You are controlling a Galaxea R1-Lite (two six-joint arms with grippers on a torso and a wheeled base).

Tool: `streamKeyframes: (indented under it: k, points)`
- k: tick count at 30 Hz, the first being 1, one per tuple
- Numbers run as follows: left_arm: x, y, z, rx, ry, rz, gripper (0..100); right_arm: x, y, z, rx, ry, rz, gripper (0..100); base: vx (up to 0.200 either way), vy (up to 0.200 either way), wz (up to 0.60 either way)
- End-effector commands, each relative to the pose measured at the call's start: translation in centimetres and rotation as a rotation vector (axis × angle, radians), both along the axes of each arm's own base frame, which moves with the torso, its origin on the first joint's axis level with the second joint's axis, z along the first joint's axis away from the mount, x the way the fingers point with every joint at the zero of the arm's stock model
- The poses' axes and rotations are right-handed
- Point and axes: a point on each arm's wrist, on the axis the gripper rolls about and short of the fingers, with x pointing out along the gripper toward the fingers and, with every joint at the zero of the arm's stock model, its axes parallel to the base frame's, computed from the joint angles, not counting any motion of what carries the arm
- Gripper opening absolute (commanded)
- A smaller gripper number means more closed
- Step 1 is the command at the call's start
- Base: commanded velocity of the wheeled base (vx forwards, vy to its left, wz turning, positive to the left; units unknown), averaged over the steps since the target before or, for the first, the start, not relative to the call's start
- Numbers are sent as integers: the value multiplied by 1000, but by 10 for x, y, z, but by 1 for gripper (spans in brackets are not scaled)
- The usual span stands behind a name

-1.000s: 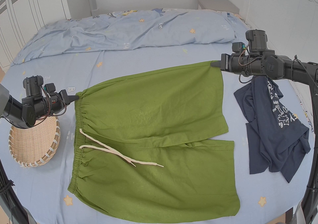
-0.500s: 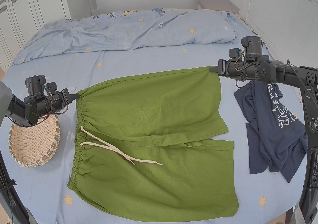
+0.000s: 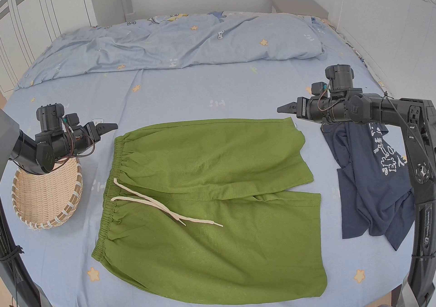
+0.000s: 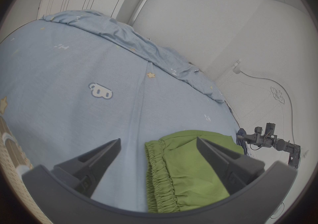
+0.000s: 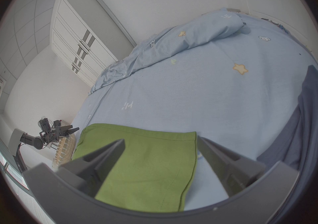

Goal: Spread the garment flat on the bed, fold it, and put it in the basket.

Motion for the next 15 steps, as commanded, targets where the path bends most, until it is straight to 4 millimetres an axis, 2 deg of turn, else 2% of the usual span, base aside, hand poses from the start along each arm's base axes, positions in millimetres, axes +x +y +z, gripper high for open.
streamKeyframes:
  k: [1,4,7,9,11,12,13,15]
  points:
    - [-1,-1,2,0,-6,-3,100,1,1,-3,0,6,3,100,0,0,0]
    - [-3,-2,1,-3,0,-5,100,0,0,1,6,1,-2,100,0,0,0]
    - [-8,-9,9,-1,-14,-19,100,-1,-1,2,17,13,-11,100,0,0,0]
    - [-20,-18,26,-12,-34,-29,100,-10,-12,30,43,-29,-36,100,0,0,0]
    - [-31,-29,41,-61,-41,-36,100,-26,-20,57,60,-61,-49,100,0,0,0]
    - [-35,-32,46,-80,-41,-37,100,-31,-23,60,61,-57,-55,100,0,0,0]
    - [-44,-37,57,-125,-36,-37,100,-46,-30,69,64,-45,-69,100,0,0,0]
    - [-60,-44,68,-177,-12,-42,100,-72,-39,74,64,-10,-85,100,0,0,0]
